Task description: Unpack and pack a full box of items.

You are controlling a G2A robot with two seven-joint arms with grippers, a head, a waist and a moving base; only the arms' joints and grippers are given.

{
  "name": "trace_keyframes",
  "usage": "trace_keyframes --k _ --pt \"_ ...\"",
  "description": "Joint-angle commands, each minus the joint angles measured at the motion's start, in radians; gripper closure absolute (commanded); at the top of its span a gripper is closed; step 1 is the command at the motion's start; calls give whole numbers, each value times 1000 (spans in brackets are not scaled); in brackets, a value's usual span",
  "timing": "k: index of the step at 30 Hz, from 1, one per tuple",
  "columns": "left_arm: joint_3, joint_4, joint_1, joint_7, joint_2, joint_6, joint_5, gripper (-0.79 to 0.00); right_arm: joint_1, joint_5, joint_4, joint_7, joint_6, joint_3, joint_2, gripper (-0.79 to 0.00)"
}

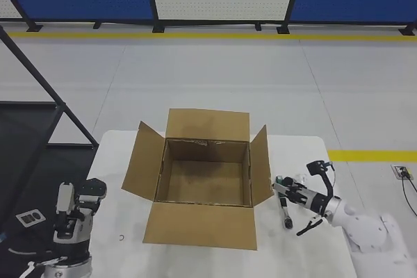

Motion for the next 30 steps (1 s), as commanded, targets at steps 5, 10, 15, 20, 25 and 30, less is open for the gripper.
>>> trace_keyframes --k 5,10,15,20,25,30 --pt "1 0 -1 -1 0 0 1 -785 -1 0 -1 0 1 0 0 0" --pt "8 3 -15 -9 -1 39 2 -785 14 6 16 -59 53 -53 -8 0" --pt "-13 -1 -25 -2 -3 51 -11 -785 113 38 159 -137 103 -145 -27 0" --pt "-49 -3 -16 16 -6 45 -44 -785 212 73 315 -176 85 -225 -45 0" --pt "-73 -1 -3 20 -9 41 -58 -785 284 107 419 -136 7 -283 -57 0" --pt "-84 2 0 18 -12 42 -64 -785 303 101 447 -144 -35 -306 -59 0"
